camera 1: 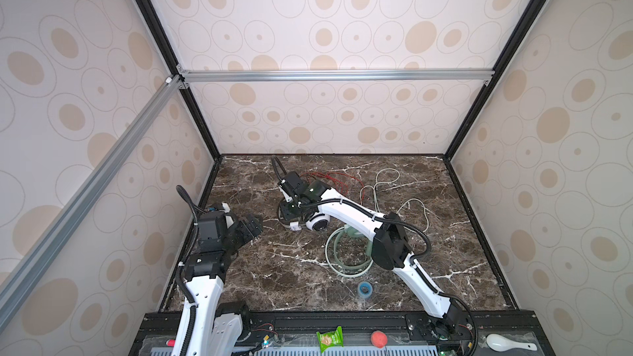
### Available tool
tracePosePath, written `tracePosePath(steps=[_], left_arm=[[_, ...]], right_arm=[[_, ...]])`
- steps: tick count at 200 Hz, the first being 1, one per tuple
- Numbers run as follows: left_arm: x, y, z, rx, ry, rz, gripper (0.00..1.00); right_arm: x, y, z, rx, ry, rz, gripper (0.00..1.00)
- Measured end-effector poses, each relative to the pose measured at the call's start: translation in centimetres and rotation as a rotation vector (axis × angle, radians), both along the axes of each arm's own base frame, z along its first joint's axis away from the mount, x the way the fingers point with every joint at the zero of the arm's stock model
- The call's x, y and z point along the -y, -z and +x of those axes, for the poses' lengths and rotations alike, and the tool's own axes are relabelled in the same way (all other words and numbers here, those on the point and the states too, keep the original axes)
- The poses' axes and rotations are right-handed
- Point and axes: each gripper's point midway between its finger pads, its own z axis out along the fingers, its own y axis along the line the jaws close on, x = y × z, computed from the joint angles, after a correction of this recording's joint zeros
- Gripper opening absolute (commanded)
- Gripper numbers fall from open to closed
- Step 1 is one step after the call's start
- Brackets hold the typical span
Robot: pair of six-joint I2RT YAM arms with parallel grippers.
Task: Wrap the headphones
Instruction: 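Set the white headset on the table and open the right gripper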
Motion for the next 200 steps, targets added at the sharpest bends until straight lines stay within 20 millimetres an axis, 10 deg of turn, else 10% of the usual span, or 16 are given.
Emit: tracePosePath(steps=[37,70,121,162,200], left_arm=[[0.1,1.0,0.0,-0.025,0.015,0.008,0.94],[0.1,2.5,0.4,-0.079,0.03,0.012,0.9],[0.9,4.7,2.2,-0.145,0.067,0.005,0.85],[3.1,6.5,4.6,-0.217,0.145,0.013,0.86],[4.1,7.6,7.9,-0.271,0.193,0.056,0.84]], right_arm=[[0.8,-1.6,0.4,0.021,-0.003,0.011,0.52],[2.7,-7.2,0.9,0.099,-0.017,0.052,0.64],[11.6,-17.4,2.2,0.264,0.035,0.075,0.83],[19.4,-16.4,2.1,0.26,0.096,-0.04,0.86],[22.5,-14.2,-0.2,0.222,0.058,-0.119,0.86]])
